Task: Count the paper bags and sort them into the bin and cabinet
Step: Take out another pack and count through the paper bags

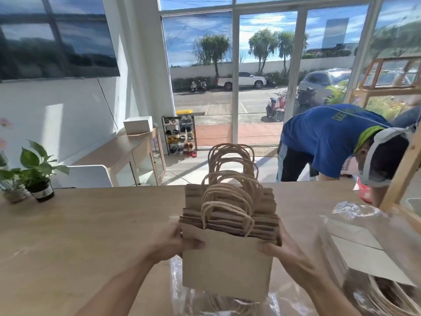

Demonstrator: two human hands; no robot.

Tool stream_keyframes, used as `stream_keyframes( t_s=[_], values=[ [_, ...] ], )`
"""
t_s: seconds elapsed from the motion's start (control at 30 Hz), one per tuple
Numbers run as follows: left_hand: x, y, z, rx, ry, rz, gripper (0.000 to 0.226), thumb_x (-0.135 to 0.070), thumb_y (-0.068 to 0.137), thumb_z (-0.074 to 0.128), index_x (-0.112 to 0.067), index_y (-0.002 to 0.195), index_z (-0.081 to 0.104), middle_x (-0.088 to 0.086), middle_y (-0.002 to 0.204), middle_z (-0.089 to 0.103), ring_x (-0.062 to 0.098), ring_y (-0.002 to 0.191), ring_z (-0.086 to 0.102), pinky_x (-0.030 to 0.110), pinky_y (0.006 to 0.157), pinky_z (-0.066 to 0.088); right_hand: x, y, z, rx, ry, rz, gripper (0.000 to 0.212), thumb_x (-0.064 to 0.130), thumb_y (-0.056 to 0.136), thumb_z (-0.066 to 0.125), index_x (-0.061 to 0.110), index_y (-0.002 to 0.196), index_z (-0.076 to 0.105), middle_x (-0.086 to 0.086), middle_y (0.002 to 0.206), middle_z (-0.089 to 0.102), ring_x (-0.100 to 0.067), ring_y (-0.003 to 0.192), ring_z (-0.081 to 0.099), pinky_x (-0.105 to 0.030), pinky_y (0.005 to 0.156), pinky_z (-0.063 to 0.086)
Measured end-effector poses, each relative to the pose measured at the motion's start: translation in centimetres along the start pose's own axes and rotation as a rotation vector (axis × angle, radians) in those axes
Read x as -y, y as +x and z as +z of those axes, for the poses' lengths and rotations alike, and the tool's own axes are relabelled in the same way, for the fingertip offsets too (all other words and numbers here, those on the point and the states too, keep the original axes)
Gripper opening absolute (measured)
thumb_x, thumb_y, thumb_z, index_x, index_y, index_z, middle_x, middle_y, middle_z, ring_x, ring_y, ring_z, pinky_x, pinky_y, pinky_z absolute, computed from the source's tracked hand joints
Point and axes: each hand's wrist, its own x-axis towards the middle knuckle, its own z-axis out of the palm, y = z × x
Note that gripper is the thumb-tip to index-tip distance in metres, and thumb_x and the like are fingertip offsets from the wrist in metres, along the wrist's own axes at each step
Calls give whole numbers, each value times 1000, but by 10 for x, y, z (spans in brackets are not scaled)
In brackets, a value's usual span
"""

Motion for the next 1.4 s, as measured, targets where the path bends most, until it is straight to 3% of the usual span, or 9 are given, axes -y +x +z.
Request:
stream_keyframes(
  t_s=[0.1,0.2,0.33,0.53,0.83,0.97,1.1,1.23,1.4],
  values=[
    [19,-15,26,4,-72,-55,40,-24,60,81,-16,97,69,-7,81,74,9,76,68,28,62,55,-13,-5,8,-177,30,15,94,40,39,84,12,122,52,-6,103,71,-6,85,71,-17,65,53],
    [25,-28,46,-38,-179,-12,57,-39,59,82,-19,111,67,-6,101,76,12,98,70,27,80,56,-27,-10,14,-265,50,25,108,57,30,90,13,121,53,-11,107,71,-16,91,71,-25,66,56],
    [17,-35,60,-229,-342,78,76,-61,56,74,-21,120,61,-10,108,74,9,101,69,22,77,55,-25,-8,20,-352,53,37,102,62,33,86,12,117,57,-6,97,74,-16,86,72,-26,66,55],
    [26,-27,85,-576,-494,138,81,-79,62,65,-34,129,53,0,122,67,22,116,62,49,99,49,-30,-10,27,-465,11,7,95,84,36,72,23,108,62,-4,96,74,-22,92,69,-44,83,53],
    [23,-15,90,-723,-533,227,57,-69,62,65,-32,104,61,3,100,72,21,93,70,37,78,55,-23,-1,28,-448,58,21,93,81,40,73,24,113,61,-7,102,73,-23,92,70,-43,78,57],
    [32,-16,94,-741,-511,186,81,-87,48,65,-29,104,61,-6,93,75,12,88,71,23,71,54,-33,-3,31,-461,63,47,95,82,38,73,23,111,61,-5,102,73,-18,89,71,-31,71,57],
    [30,-11,89,-764,-491,179,79,-85,51,65,-30,107,61,-1,97,74,18,92,70,33,79,54,-30,3,30,-439,49,41,74,70,53,70,24,111,62,-7,105,71,-27,97,68,-46,81,56],
    [23,-10,86,-765,-456,182,59,-75,57,64,-33,97,60,-5,90,71,14,85,67,27,74,51,-30,8,29,-434,75,19,60,61,59,65,28,110,62,-2,103,72,-22,96,68,-38,79,54],
    [29,-13,90,-771,-438,149,80,-91,46,61,-32,101,59,-6,94,71,5,85,68,18,70,51,-40,3,30,-415,88,78,91,80,41,73,25,113,60,2,100,75,-17,91,71,-33,73,58]
  ],
)
